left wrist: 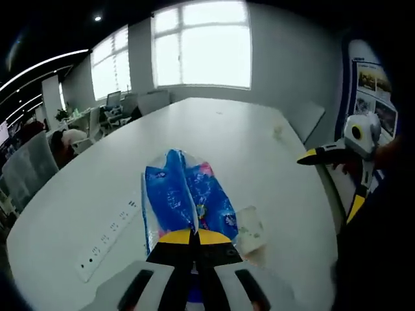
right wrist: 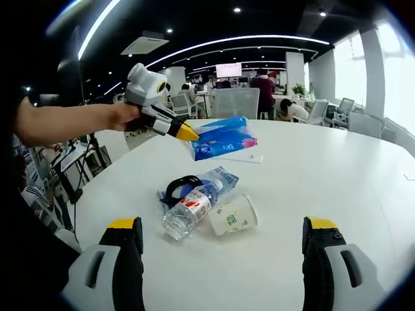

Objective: Arrange the tabletop items into an orderly group along one side of the table until the central work area is clear of visible clutter.

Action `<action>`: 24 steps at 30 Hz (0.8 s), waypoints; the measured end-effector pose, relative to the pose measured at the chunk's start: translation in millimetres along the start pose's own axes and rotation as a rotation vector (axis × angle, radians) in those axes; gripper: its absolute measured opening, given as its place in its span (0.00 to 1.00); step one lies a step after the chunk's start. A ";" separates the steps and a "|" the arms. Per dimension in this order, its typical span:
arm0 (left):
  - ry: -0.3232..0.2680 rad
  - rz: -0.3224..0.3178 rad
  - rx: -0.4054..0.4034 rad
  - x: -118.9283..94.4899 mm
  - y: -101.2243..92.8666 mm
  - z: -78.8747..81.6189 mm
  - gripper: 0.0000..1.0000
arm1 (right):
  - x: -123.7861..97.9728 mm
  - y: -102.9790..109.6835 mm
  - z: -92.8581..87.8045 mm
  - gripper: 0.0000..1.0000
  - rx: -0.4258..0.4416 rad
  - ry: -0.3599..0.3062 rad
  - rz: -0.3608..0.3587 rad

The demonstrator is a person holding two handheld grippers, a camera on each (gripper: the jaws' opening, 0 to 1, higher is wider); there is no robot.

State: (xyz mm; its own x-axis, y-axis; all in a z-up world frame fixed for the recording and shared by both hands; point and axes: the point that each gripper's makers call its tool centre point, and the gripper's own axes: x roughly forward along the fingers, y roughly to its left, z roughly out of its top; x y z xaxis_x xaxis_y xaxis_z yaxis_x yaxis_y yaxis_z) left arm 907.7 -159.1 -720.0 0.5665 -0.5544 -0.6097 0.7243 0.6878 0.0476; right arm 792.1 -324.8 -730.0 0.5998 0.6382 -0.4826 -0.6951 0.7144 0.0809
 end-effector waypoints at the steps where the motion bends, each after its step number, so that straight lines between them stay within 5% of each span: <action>1: 0.007 -0.012 0.011 4.9 0.0 -0.2 0.00 | 0.0 -0.7 0.1 1.00 0.004 -0.001 0.002; 15: 0.013 -0.107 0.076 33.7 -10.5 10.3 0.00 | 1.9 -7.3 2.7 1.00 -0.009 -0.015 -0.027; 17: 0.011 -0.153 0.121 54.5 -16.1 16.2 0.00 | 1.9 -10.4 3.0 1.00 -0.010 -0.015 -0.043; 24: 0.018 -0.205 0.193 75.0 -21.3 17.3 0.00 | 1.9 -17.0 4.1 1.00 -0.002 -0.022 -0.070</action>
State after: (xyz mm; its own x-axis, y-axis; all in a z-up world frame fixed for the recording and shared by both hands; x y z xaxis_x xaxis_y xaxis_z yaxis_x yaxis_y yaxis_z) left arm 941.6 -223.4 -753.1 0.3945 -0.6630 -0.6362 0.8855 0.4592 0.0705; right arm 806.7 -334.5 -728.7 0.6554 0.5932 -0.4675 -0.6520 0.7568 0.0462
